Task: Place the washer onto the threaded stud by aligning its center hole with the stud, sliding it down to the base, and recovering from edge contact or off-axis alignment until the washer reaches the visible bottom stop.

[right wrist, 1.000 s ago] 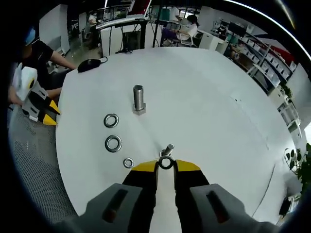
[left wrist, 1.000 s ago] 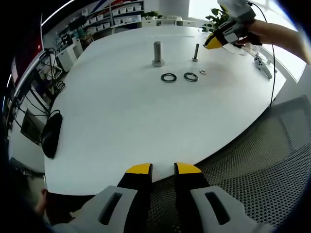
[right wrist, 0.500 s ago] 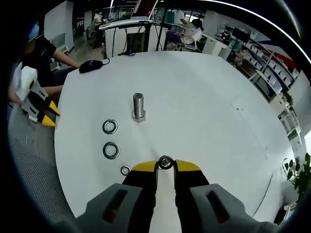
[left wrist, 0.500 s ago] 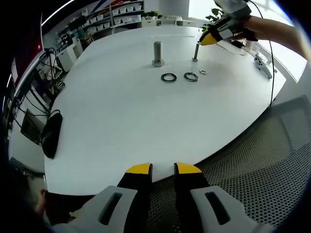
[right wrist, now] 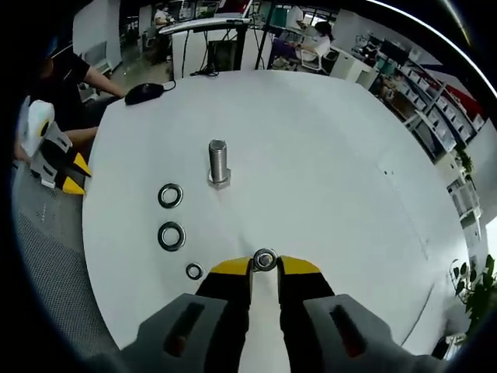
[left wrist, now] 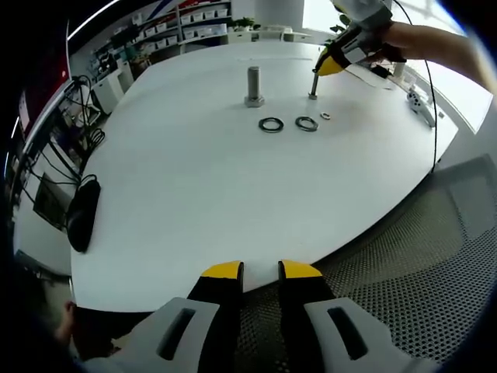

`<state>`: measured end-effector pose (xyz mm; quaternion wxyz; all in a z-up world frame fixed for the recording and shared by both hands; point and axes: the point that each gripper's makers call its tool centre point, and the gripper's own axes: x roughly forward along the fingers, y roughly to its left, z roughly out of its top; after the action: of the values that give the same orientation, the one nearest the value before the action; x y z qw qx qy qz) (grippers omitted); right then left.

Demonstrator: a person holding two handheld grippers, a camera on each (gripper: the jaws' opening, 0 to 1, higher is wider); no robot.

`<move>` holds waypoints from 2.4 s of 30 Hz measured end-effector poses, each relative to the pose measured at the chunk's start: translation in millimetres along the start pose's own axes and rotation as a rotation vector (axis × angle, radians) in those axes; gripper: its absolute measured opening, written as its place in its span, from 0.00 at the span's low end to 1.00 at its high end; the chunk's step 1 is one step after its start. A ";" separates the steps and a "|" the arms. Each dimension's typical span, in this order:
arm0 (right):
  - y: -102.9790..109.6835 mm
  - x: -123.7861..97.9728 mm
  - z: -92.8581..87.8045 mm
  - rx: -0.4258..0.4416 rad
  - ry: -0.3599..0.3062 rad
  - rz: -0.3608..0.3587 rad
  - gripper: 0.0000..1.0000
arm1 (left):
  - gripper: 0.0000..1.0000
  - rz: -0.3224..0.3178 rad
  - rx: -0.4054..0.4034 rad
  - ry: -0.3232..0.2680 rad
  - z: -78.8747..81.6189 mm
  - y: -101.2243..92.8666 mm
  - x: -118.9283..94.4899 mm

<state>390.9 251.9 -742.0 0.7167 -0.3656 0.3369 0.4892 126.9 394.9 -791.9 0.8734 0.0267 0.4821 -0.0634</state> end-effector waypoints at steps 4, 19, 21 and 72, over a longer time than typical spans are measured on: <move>-2.3 2.2 -0.9 0.006 0.001 0.000 0.14 | 0.16 0.000 -0.001 0.000 0.0 0.0 0.2; 4.7 10.6 -10.2 0.005 0.040 0.021 0.14 | 0.16 0.000 -0.002 -0.001 0.3 0.3 0.0; 4.9 13.0 -11.5 0.006 0.047 0.023 0.14 | 0.16 0.000 -0.001 -0.001 0.3 0.3 0.0; 9.9 -8.5 -34.3 0.201 -0.003 0.071 0.09 | 0.16 -0.002 0.006 0.003 0.1 -0.5 -0.1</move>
<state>374.7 221.3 -754.2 0.7323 -0.2789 0.3961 0.4786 126.9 394.3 -791.7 0.8726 0.0287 0.4832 -0.0657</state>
